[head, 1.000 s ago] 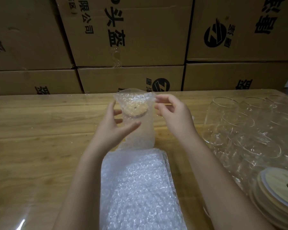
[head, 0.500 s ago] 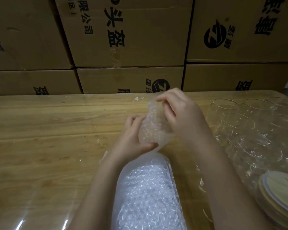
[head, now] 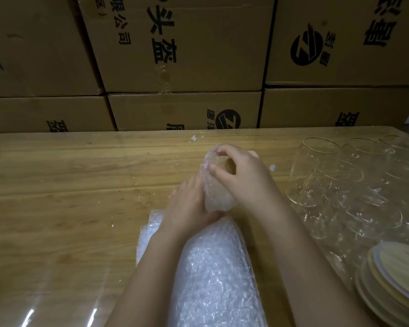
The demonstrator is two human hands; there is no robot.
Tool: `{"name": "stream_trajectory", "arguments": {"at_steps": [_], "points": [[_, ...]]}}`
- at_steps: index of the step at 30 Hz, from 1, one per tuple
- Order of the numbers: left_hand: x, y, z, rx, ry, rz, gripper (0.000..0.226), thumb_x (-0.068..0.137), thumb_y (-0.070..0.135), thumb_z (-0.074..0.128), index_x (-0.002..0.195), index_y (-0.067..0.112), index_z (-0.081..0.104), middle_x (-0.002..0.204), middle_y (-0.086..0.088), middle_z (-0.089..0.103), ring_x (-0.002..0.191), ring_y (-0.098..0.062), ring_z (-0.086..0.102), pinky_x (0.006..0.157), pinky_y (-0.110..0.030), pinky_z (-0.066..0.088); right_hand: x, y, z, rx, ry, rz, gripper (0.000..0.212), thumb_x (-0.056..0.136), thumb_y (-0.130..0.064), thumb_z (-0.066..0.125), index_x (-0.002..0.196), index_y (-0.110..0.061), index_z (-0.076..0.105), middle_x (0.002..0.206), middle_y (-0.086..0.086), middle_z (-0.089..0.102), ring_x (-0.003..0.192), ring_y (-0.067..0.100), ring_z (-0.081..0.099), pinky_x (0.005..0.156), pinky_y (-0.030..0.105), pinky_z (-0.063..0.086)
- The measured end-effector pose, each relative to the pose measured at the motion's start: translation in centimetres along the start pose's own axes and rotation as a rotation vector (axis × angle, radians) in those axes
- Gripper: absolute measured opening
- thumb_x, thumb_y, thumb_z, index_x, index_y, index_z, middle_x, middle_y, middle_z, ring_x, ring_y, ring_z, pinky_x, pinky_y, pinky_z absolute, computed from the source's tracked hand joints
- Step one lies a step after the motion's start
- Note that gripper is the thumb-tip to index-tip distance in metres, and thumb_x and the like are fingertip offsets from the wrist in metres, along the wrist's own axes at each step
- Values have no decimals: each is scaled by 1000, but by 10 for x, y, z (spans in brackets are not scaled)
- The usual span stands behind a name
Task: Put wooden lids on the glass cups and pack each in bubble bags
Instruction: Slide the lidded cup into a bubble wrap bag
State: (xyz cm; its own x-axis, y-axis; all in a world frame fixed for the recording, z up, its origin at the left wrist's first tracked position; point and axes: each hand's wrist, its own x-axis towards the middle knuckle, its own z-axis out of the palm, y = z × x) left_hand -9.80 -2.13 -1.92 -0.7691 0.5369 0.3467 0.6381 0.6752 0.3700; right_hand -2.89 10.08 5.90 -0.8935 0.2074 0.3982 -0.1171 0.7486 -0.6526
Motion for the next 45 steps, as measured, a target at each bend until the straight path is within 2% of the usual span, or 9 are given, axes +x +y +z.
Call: {"name": "stream_trajectory", "arguments": {"at_steps": [5, 13, 19, 24, 31, 34, 37, 40, 45], "points": [[1, -5, -1, -156, 45, -7, 90, 69, 49, 70, 146, 31, 28, 132, 13, 49, 113, -11, 53, 79, -33, 50, -3, -2, -6, -258, -200, 8, 66, 86, -39, 59, 144, -30, 29, 148, -6, 31, 132, 19, 36, 105, 42, 34], [-4, -8, -4, -230, 20, -12, 103, 62, 62, 69, 149, 37, 20, 146, 22, 35, 129, -1, 39, 100, -43, 45, -2, 4, -9, -393, -35, 43, 58, 74, -52, 59, 127, -40, 38, 127, -12, 49, 108, 14, 51, 86, 35, 23], [-7, -5, -11, -401, 58, 16, 92, 57, 57, 72, 131, 67, 18, 120, 58, 23, 111, 28, 32, 87, -8, 38, 0, 1, -4, -372, 77, -37, 59, 76, -61, 50, 129, -36, 44, 125, -14, 54, 114, 12, 50, 88, 30, 19], [-4, -12, -7, -542, 55, -58, 120, 56, 48, 88, 151, 36, 15, 144, 22, 34, 131, 2, 37, 106, -30, 39, 1, -1, 5, -316, 147, -40, 54, 79, -60, 55, 120, -26, 45, 101, -12, 60, 98, 10, 55, 85, 27, 19], [4, -11, -11, -663, 109, -10, 97, 63, 32, 90, 142, 14, 39, 132, 4, 54, 119, -12, 56, 95, -34, 51, -1, -4, 18, -382, 119, -103, 34, 82, -50, 51, 105, -26, 45, 96, -13, 62, 95, 10, 56, 84, 30, 18], [0, -13, -11, -778, 136, -45, 92, 64, 24, 90, 140, 27, 39, 129, 7, 58, 116, -8, 59, 87, -24, 54, -1, -2, 16, -268, 8, -115, 38, 93, -53, 36, 119, -31, 52, 131, -13, 54, 125, 8, 45, 110, 43, 6], [-6, -20, -12, -857, 171, -127, 98, 56, 33, 93, 133, 45, 34, 122, 18, 59, 110, 3, 59, 80, -12, 50, -2, -6, 11, -98, 193, -147, 33, 94, -17, 39, 117, -26, 61, 143, -7, 44, 134, 14, 33, 115, 51, 7], [-6, -22, -14, -883, 119, -236, 98, 43, 50, 92, 114, 71, 29, 122, 21, 56, 110, -1, 59, 90, -24, 48, -3, -6, 0, -91, 196, -13, 54, 79, 9, 45, 113, -29, 61, 149, -2, 32, 135, 20, 31, 114, 48, 16], [-3, -29, -14, -925, 91, -270, 102, 40, 52, 90, 124, 58, 33, 121, 19, 56, 104, 4, 61, 75, -10, 50, 0, 4, -8, -180, -29, 64, 30, 91, -14, 48, 113, -32, 57, 150, -7, 28, 108, 18, 54, 110, 46, 16]]}}
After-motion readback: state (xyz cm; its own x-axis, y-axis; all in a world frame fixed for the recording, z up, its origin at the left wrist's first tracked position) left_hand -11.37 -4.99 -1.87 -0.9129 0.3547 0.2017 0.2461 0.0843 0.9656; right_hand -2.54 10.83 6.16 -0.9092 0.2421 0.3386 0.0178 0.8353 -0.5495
